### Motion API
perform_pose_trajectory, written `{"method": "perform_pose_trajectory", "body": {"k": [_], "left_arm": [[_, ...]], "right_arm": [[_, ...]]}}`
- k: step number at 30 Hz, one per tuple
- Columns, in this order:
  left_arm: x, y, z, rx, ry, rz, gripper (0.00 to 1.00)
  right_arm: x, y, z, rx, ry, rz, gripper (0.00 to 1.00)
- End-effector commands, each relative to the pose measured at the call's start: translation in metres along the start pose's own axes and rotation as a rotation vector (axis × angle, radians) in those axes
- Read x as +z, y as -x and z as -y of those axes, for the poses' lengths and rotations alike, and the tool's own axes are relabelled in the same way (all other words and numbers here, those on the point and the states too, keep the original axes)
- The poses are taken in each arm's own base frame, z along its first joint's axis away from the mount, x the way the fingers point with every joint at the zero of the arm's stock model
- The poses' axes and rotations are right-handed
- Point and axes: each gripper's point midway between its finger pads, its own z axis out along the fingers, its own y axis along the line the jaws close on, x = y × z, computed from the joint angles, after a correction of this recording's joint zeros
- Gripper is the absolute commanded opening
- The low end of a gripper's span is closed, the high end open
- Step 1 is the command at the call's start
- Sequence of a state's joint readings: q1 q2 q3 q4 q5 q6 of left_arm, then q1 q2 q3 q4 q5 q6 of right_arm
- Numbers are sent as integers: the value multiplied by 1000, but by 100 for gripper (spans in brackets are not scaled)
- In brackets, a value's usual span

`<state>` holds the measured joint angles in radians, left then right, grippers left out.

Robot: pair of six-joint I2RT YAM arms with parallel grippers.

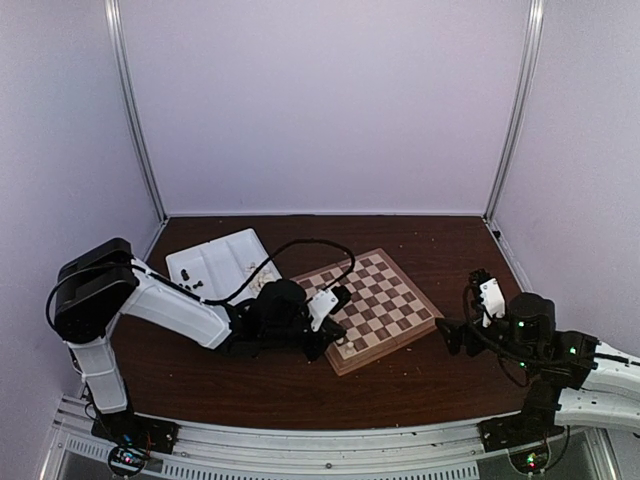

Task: Set up the chess pieces on the board
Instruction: Place the chess piece on the chessboard.

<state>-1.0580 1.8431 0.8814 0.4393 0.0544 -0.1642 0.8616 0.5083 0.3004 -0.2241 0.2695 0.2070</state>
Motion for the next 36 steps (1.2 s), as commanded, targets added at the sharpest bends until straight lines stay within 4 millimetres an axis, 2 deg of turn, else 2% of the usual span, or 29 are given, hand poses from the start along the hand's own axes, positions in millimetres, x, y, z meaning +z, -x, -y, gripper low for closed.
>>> {"method": "perform_pose_trajectory", "body": {"k": [1,8,25,36], "left_arm": [[5,4,0,14,13,42,0],[8,-2,-2,15,20,33,0],[17,-4,-5,18,33,22,4],[16,-3,-9,3,64,11,18]], "right_arm": [[1,-2,-1,-8,7,5,100],[-1,0,-1,-5,16,20,100],[-3,0,-3,-5,31,29,100],[-4,0,-3,-3,36,31,100]]}}
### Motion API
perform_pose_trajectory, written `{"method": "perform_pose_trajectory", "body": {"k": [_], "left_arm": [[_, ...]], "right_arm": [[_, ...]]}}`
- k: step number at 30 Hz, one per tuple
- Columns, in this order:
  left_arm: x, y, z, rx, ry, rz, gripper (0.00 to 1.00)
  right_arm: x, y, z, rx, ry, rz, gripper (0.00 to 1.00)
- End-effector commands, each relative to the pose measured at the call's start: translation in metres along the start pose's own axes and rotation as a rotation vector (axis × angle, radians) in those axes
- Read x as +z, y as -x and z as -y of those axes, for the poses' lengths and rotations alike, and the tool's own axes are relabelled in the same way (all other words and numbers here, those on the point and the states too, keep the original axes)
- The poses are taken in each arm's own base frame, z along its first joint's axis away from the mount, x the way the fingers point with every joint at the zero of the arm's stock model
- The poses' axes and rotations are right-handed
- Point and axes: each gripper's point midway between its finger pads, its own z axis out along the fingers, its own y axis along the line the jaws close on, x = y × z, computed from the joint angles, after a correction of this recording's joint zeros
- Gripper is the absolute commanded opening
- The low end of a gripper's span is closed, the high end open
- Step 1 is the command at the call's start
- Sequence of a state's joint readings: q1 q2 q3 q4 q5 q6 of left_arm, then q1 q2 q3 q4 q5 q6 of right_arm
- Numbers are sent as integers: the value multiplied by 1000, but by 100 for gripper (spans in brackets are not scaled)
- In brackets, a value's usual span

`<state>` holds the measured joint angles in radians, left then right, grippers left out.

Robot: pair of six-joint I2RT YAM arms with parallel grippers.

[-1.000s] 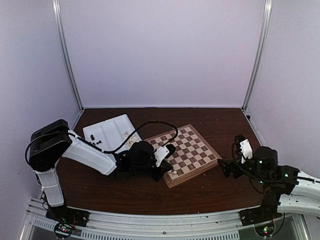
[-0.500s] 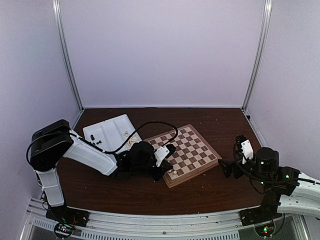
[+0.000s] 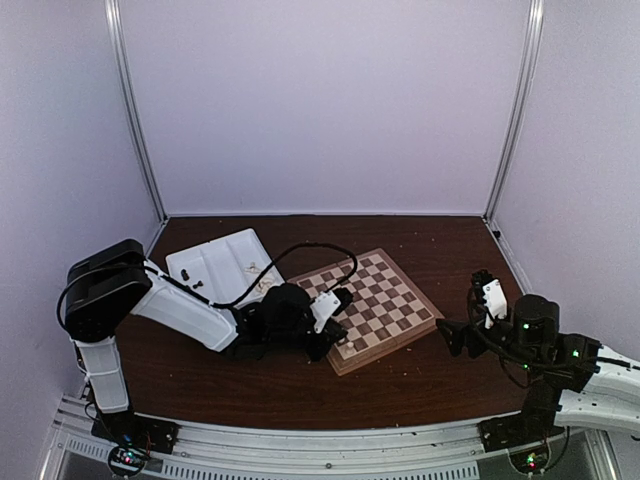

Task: Set up the chess pieces on the board
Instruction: Place the chess piece on the chessboard.

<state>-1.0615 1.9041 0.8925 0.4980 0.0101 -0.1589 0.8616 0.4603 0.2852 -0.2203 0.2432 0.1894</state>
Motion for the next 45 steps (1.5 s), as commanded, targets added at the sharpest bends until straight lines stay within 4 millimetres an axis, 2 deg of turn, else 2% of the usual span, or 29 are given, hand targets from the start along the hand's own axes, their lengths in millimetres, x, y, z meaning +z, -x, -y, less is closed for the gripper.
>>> {"method": "perform_pose_trajectory", "body": {"k": [1,5,12,18,26,31,34,41,43,45], "left_arm": [[3,4,-2,-5,20,-2,21],[3,6,0,-6,11,-22,25],[-3,12,0,-4,10,-10,25],[-12,10,3,-19,3,-31,27],[-36,0,-4,-43,57,-65,33],[-62,1,-9,-66,91,-79,33],[-81,8,-25,-90,172,-103,33],[-118,22,-87,-313,304,-206,34],[-128,32,-107,-368,367,-203,42],[-137,29,-128,-435,435,-245,48]], "right_arm": [[1,-2,0,0,2,3,100],[1,-3,0,-3,4,-1,100],[2,-3,-1,-5,7,-5,100],[2,-3,-1,-5,7,-5,100],[2,-4,-2,-8,12,-8,100],[2,-4,-2,-6,13,-7,100],[2,-3,-2,-7,14,-5,100],[2,-3,-3,-7,17,-4,100],[2,-3,-3,-8,20,-5,100],[2,-4,-3,-9,20,-4,100]]}}
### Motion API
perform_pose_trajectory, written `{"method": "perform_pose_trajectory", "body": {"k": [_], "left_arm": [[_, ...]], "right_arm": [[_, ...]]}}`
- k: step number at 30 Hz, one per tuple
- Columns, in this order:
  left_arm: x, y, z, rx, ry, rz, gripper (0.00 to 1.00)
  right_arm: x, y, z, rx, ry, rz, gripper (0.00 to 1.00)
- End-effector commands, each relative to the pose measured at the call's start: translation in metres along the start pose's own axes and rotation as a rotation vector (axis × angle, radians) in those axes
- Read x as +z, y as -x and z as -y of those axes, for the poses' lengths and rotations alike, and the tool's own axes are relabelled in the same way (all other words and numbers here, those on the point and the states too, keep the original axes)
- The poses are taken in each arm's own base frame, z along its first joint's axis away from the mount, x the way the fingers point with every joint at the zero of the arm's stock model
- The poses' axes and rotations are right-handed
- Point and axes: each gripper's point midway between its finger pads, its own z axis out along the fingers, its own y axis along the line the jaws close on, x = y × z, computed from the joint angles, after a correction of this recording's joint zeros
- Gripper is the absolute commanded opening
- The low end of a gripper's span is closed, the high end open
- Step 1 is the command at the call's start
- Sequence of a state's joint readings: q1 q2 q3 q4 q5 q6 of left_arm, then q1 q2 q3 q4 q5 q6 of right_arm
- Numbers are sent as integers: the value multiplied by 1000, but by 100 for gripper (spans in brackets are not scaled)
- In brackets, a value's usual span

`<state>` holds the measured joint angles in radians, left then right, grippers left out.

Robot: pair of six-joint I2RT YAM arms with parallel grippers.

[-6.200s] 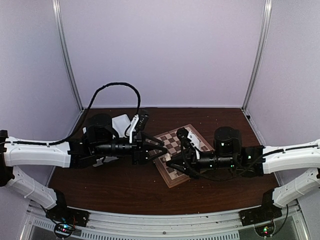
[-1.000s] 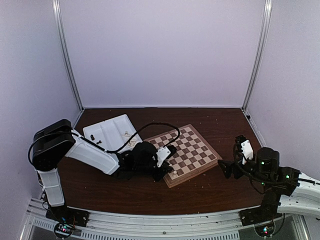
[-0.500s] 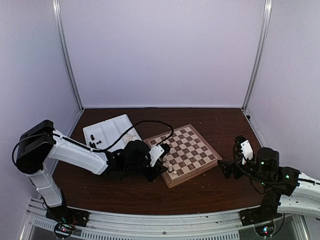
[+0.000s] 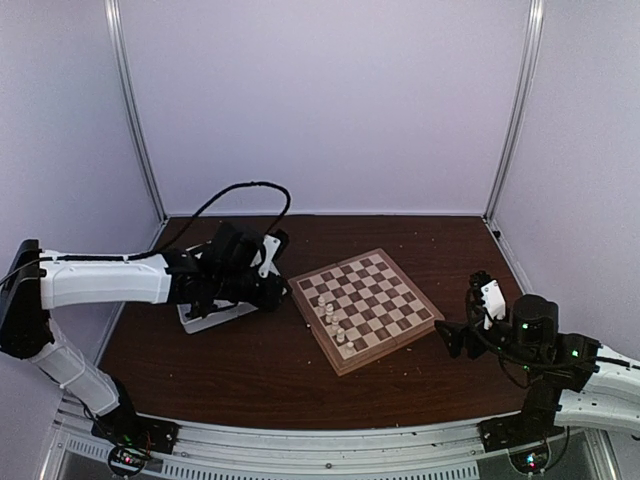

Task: Set up the chess pieces on the board
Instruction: Place the chess piece on the chessboard, then pick up the chess piece from the storage box.

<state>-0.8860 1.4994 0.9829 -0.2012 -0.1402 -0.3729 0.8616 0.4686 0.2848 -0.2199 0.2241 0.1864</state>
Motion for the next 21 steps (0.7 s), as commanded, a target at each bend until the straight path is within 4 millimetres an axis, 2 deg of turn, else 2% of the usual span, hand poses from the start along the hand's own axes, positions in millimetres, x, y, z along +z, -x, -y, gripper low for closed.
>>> {"method": "perform_pose_trajectory", "body": {"k": [1,4,8,12,17,21], "left_arm": [[-11,8,-45,-167,144,-92,48],[-5,13,-71,-227,251,-118,48],[5,24,-89,-269,316,-120,46],[23,22,-109,-408,294,-159,43],[41,18,-137,-424,305,-233,40],[62,14,-148,-501,224,-288,31]], "right_arm": [[1,-1,0,-2,2,7,100],[0,-1,0,-3,6,9,100],[0,-1,0,-2,8,11,100],[0,0,0,-1,9,14,100],[-1,-1,-1,-2,11,14,100],[-1,0,-1,-2,12,15,100]]}}
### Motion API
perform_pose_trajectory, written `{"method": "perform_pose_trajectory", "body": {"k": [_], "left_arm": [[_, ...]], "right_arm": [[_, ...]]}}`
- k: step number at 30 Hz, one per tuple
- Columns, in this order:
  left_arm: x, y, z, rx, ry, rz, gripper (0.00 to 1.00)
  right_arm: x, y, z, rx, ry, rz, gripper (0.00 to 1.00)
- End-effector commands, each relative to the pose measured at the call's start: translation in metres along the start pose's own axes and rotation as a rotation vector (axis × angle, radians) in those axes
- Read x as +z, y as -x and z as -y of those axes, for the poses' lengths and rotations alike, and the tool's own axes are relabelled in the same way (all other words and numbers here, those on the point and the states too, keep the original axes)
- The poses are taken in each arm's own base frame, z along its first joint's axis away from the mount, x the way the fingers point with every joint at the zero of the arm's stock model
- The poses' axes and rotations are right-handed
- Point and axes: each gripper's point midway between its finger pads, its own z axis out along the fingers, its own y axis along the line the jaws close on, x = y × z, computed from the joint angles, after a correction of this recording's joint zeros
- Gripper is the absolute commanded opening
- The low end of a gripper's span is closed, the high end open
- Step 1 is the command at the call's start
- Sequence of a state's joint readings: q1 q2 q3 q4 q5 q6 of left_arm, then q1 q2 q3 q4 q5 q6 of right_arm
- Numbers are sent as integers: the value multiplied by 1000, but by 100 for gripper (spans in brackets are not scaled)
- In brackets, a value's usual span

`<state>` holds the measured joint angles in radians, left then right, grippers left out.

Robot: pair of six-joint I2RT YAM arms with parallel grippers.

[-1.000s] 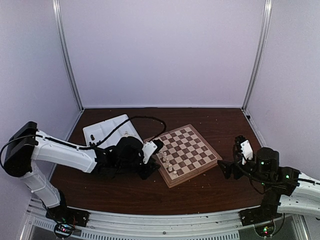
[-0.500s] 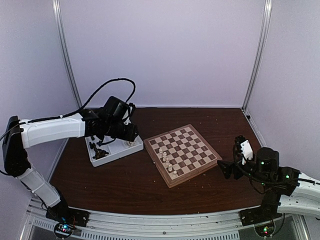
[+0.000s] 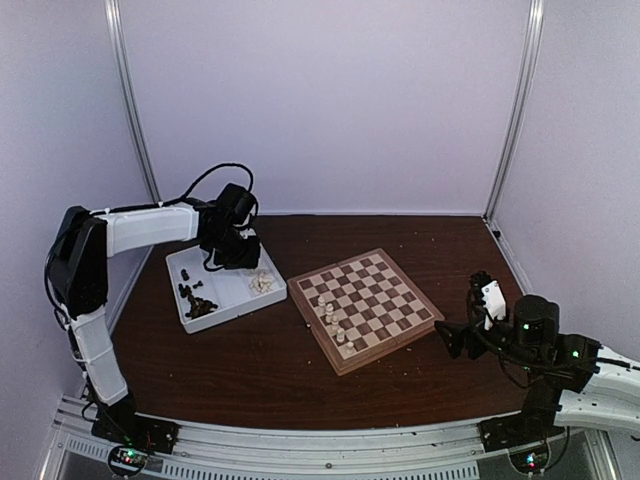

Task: Set up the chess pieces on the board
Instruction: Pick up the chess piece from the storage box.

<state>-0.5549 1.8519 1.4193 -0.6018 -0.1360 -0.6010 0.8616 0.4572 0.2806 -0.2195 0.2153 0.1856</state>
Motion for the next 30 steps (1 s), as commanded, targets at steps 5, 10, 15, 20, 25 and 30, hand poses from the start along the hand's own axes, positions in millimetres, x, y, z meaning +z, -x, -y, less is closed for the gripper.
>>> {"method": "perform_pose_trajectory", "body": {"k": [5,10,15,20,25,30], "left_arm": [[33,3,15,-18,-118,-128,23],[47,-3,11,33,-88,-160,24],[57,-10,8,78,-73,-188,24],[64,-8,-1,146,-19,-188,29],[72,-13,-11,195,48,-243,26],[81,-21,-16,235,72,-275,26]], "right_arm": [[0,0,0,-4,2,11,100],[0,-1,1,-4,1,11,100],[-1,0,1,-3,-1,14,100],[-1,0,2,-1,-1,19,100],[-1,0,2,0,-5,19,100],[-1,0,3,2,-7,20,100]]}}
